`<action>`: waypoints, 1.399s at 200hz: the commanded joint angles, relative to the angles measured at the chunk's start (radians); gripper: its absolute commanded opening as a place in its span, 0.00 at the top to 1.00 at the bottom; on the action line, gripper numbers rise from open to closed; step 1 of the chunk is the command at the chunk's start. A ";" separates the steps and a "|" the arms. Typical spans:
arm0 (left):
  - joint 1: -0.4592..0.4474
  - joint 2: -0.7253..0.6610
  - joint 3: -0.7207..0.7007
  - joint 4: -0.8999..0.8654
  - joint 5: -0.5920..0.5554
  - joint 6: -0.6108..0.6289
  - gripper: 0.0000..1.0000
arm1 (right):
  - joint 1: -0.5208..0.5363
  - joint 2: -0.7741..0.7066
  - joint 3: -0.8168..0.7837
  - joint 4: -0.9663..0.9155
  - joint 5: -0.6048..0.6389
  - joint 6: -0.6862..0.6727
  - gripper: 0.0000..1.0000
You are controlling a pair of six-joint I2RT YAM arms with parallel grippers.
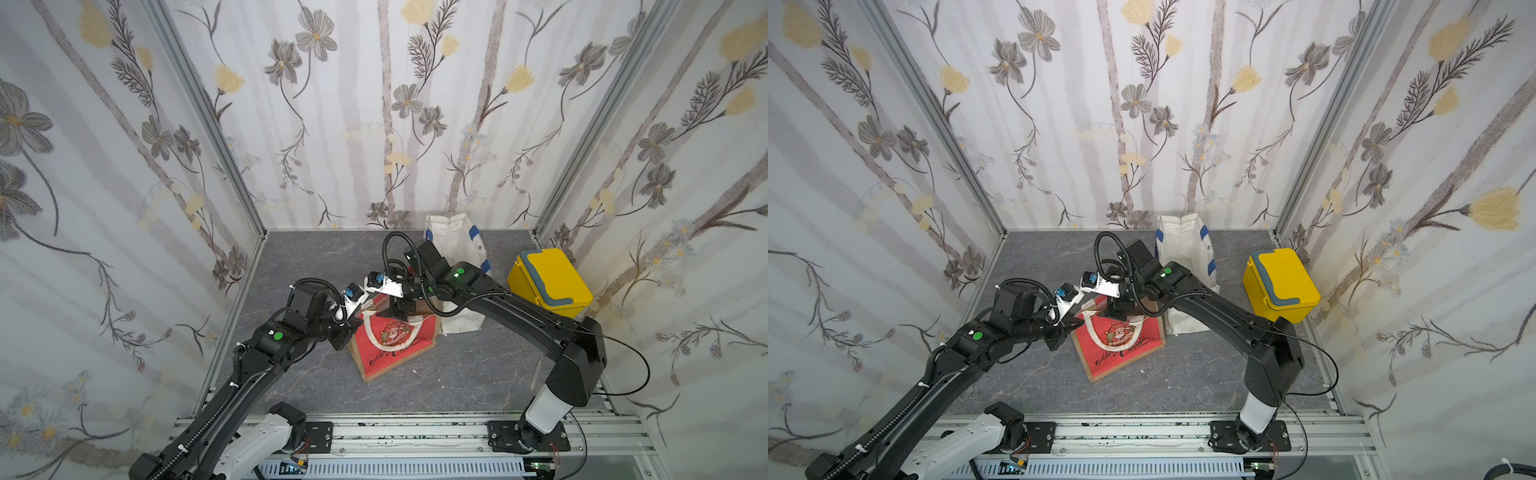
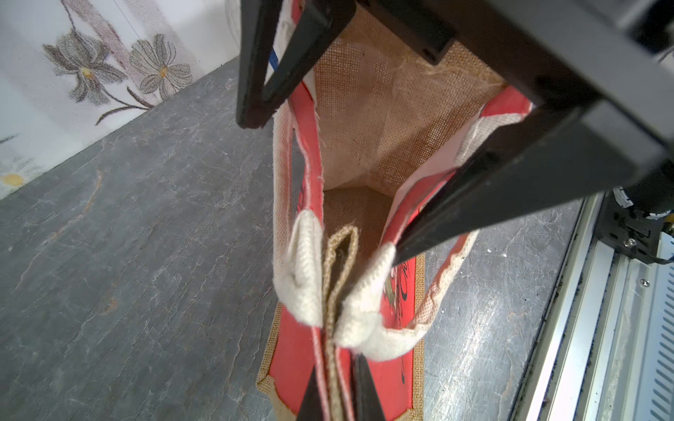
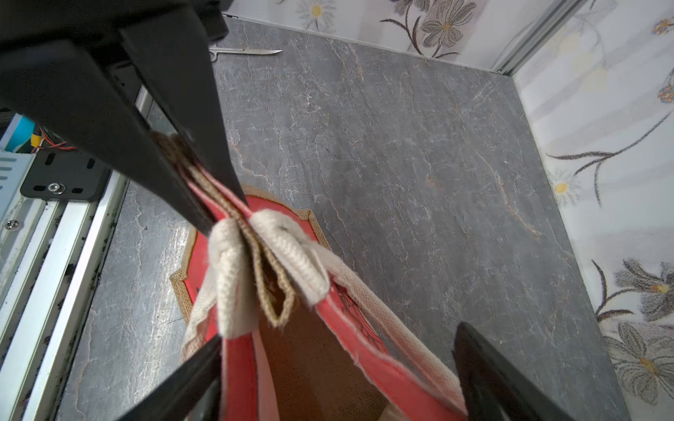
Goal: Put away the canvas bag
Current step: Press the canvas bag at the center of the board.
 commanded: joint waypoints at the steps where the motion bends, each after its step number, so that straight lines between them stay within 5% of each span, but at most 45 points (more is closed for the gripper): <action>1: 0.021 -0.033 -0.017 0.122 0.037 0.052 1.00 | 0.003 -0.004 -0.022 -0.067 0.070 -0.055 0.24; 26: 0.027 -0.045 -0.020 0.114 0.032 0.050 1.00 | -0.011 -0.005 -0.040 -0.050 0.095 -0.054 0.43; 48: 0.027 -0.032 -0.014 0.107 0.012 0.049 1.00 | -0.027 -0.005 -0.041 -0.040 0.110 -0.037 0.84; 78: 0.027 -0.007 0.003 0.121 -0.026 0.030 1.00 | -0.024 -0.017 -0.034 -0.038 0.050 0.004 0.96; 118: 0.026 -0.020 0.070 0.187 0.041 -0.027 0.28 | -0.012 -0.012 -0.034 -0.013 -0.044 0.066 1.00; 171: 0.012 0.086 0.082 0.146 0.036 -0.022 0.09 | -0.011 -0.005 -0.018 0.033 -0.100 0.145 1.00; 203: 0.009 0.089 0.042 0.158 0.021 -0.031 0.23 | -0.011 -0.005 -0.019 0.073 -0.098 0.208 0.95; 225: 0.007 0.088 0.018 0.165 -0.013 -0.018 0.64 | -0.010 -0.010 -0.018 0.114 -0.134 0.249 0.77; 237: 0.008 0.086 0.008 0.175 -0.043 -0.019 1.00 | -0.011 -0.022 -0.027 0.142 -0.141 0.269 0.54; 255: 0.007 0.059 -0.014 0.207 -0.078 -0.035 1.00 | -0.011 -0.067 -0.058 0.208 -0.052 0.353 0.24; 280: 0.007 -0.006 -0.068 0.256 -0.090 -0.052 1.00 | -0.011 -0.225 -0.181 0.338 0.076 0.454 0.07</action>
